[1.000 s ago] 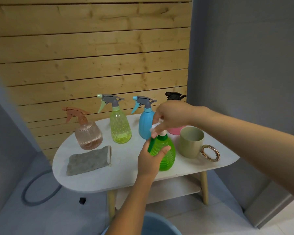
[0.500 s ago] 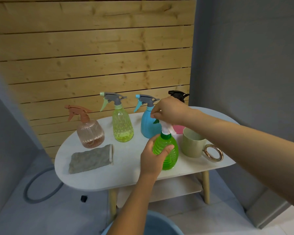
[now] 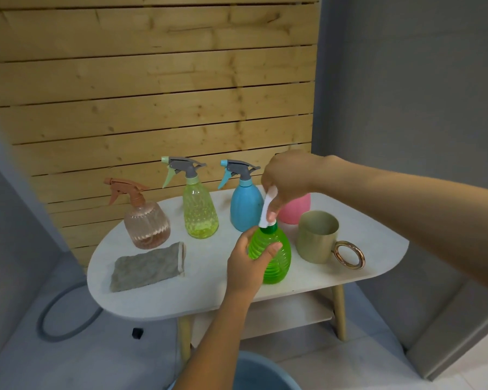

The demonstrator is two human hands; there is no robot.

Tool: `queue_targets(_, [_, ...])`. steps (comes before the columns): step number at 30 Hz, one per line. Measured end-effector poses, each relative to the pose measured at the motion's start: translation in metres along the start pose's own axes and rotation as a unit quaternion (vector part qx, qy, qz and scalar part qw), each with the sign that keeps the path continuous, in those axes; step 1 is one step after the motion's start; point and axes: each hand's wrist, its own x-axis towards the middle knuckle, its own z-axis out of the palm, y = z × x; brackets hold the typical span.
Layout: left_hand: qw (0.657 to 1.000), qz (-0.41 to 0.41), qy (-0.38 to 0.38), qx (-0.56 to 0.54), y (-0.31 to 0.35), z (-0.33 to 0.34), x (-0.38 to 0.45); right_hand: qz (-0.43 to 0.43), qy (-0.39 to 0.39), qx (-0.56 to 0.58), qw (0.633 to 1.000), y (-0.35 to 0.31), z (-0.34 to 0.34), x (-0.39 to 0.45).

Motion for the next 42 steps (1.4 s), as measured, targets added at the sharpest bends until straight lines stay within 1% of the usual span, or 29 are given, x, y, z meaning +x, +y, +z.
queue_targets(2, [1.000,0.007,0.003,0.010,0.001,0.001,0.000,0.038,0.028,-0.018,0.999,-0.003,0.006,-0.008])
queue_targets(5, [1.000,0.006,0.014,0.004,0.001,0.001,0.000,0.096,0.051,0.034,0.993,-0.018,0.019,-0.011])
queue_targets(7, [1.000,0.001,0.017,0.002,-0.001,0.002,0.000,0.141,0.025,0.096,0.985,-0.026,0.021,-0.008])
queue_targets(9, [1.000,-0.003,0.023,0.003,-0.002,0.003,-0.001,0.175,-0.033,0.172,0.969,-0.029,0.020,0.001])
queue_targets(11, [1.000,0.002,0.029,0.007,-0.002,0.004,-0.002,0.188,-0.115,0.270,0.937,-0.030,0.020,0.009])
queue_targets(13, [0.999,0.006,0.031,0.011,-0.003,0.005,-0.002,0.210,-0.172,0.391,0.880,-0.030,0.016,0.011])
queue_targets(14, [0.999,0.005,0.034,0.011,-0.003,0.005,-0.002,0.227,-0.187,0.429,0.854,-0.029,0.015,0.011])
queue_targets(17, [0.999,0.004,0.037,0.012,-0.003,0.006,-0.001,0.245,-0.246,0.469,0.812,-0.024,0.014,0.009])
queue_targets(19, [0.999,-0.004,0.035,0.002,0.000,0.007,-0.003,0.244,-0.286,0.508,0.775,-0.022,0.016,0.009])
queue_targets(21, [1.000,-0.005,0.026,0.003,0.000,0.006,-0.002,0.240,-0.293,0.541,0.751,-0.021,0.017,0.008])
queue_targets(22, [1.000,-0.002,0.021,0.006,-0.001,0.005,-0.001,0.234,-0.285,0.551,0.749,-0.021,0.017,0.005])
queue_targets(23, [1.000,0.001,0.017,0.004,-0.002,0.003,0.001,0.222,-0.269,0.550,0.759,-0.021,0.017,0.003])
queue_targets(24, [1.000,0.002,0.012,-0.002,-0.004,0.002,0.001,0.203,-0.246,0.534,0.783,-0.019,0.017,0.000])
queue_targets(27, [1.000,0.000,-0.001,-0.008,-0.002,0.001,0.002,0.116,-0.132,0.396,0.901,-0.010,0.014,-0.012])
queue_targets(28, [1.000,0.000,0.001,-0.007,-0.002,0.000,0.002,0.082,-0.092,0.355,0.927,-0.006,0.014,-0.015])
queue_targets(29, [1.000,0.000,0.003,-0.005,-0.001,0.001,0.002,0.054,-0.061,0.342,0.936,0.000,0.014,-0.017])
queue_targets(31, [1.000,0.002,0.003,-0.001,0.000,0.000,0.002,0.010,-0.038,0.378,0.925,0.010,0.014,-0.020])
queue_targets(32, [1.000,0.003,0.002,-0.002,0.000,0.001,0.002,-0.014,-0.047,0.389,0.920,0.013,0.014,-0.021])
queue_targets(33, [1.000,0.002,0.002,-0.002,0.000,0.001,0.002,-0.035,-0.068,0.378,0.923,0.015,0.013,-0.020])
queue_targets(35, [1.000,-0.002,0.000,-0.001,0.002,0.001,0.002,-0.057,-0.092,0.333,0.937,0.013,0.016,-0.017])
queue_targets(37, [1.000,0.001,-0.007,0.012,0.004,0.001,0.002,-0.051,-0.056,0.322,0.944,0.010,0.021,-0.012])
queue_targets(40, [0.999,0.018,-0.017,0.030,0.003,-0.001,0.003,-0.032,0.013,0.347,0.937,0.006,0.026,-0.010])
queue_targets(42, [0.999,0.019,-0.017,0.025,0.003,-0.002,0.003,-0.020,0.047,0.320,0.946,0.001,0.026,-0.010])
